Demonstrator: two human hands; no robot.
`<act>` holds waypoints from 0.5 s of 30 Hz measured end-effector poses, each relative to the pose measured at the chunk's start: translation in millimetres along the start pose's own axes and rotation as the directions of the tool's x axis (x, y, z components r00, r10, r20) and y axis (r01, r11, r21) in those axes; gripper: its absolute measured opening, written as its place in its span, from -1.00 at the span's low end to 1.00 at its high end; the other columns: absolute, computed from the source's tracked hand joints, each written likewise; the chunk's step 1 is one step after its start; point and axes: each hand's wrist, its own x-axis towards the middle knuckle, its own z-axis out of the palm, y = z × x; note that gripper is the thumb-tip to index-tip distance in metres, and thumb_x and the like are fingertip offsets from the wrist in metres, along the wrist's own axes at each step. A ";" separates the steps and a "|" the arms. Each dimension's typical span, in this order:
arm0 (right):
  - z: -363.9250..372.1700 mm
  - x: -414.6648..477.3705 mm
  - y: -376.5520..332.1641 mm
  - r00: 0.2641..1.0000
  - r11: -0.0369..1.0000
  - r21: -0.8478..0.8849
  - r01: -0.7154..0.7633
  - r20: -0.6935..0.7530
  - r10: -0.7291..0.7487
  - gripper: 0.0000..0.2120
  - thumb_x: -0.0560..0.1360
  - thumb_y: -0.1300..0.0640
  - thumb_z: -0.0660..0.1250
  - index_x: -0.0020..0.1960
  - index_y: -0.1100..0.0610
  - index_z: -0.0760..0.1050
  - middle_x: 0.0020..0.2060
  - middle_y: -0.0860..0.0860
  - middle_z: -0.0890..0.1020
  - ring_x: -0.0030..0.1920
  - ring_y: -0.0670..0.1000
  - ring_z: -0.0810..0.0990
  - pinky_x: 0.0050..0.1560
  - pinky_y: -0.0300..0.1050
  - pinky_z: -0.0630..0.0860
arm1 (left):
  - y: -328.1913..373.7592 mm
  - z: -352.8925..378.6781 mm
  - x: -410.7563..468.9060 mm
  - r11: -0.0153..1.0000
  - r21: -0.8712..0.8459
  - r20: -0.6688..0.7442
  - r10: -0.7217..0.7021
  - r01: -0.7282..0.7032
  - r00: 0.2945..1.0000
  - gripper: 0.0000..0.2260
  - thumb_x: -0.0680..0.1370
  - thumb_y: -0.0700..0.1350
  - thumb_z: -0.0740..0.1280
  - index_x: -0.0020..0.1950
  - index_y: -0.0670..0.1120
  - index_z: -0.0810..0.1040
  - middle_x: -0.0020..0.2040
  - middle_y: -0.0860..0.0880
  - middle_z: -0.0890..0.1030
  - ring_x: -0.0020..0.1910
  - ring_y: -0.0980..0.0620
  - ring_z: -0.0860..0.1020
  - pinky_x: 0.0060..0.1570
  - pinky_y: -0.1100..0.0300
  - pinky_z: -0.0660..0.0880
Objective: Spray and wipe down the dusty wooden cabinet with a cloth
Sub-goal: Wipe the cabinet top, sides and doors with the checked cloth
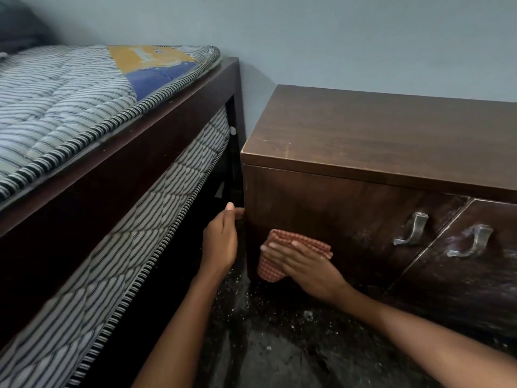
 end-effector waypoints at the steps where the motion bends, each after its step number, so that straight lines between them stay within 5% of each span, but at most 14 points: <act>1: -3.7 -2.0 3.6 0.999 0.999 0.024 -0.043 -0.024 0.044 -0.36 0.47 0.23 0.03 0.54 0.13 0.00 0.54 -0.01 -0.04 0.52 -0.03 -0.09 0.48 -0.03 -0.31 | 0.2 0.2 -0.1 1.000 -0.001 0.003 0.002 -0.002 1.000 -0.63 0.63 0.04 0.02 -0.04 -0.04 0.59 -0.03 -0.03 0.63 0.09 -0.02 0.57 0.19 0.04 0.44; 7: -17.8 28.3 4.1 0.983 0.991 0.046 -0.129 -0.125 0.134 -0.37 0.49 0.21 0.02 0.54 0.13 -0.01 0.54 -0.05 0.02 0.53 -0.02 -0.10 0.49 0.01 -0.23 | 2.1 0.7 -1.2 1.000 0.013 -0.017 0.000 0.000 1.000 -0.58 0.63 0.06 0.00 0.05 -0.08 0.61 0.05 -0.05 0.63 0.11 0.02 0.55 0.15 0.09 0.43; 11: -7.5 44.4 -8.0 0.995 1.000 -0.022 0.017 -0.098 -0.019 -0.40 0.52 0.12 0.05 0.51 0.18 -0.04 0.51 0.04 -0.08 0.52 0.09 -0.20 0.47 0.11 -0.32 | 2.8 4.4 0.0 1.000 0.012 -0.039 0.014 -0.014 0.999 -0.65 0.61 0.04 0.08 -0.04 -0.10 0.60 -0.07 -0.04 0.63 0.02 0.00 0.58 0.01 0.13 0.46; 15: 11.5 39.7 -28.9 0.981 0.982 -0.056 0.180 0.083 -0.175 -0.35 0.47 -0.07 0.24 0.44 0.12 0.08 0.46 0.03 -0.06 0.48 0.04 -0.13 0.45 0.14 -0.37 | -2.1 9.2 -1.9 0.996 0.052 -0.041 0.072 -0.070 0.997 -0.65 0.57 0.10 0.14 -0.13 -0.14 0.53 -0.14 -0.13 0.62 -0.07 -0.07 0.59 -0.03 -0.02 0.49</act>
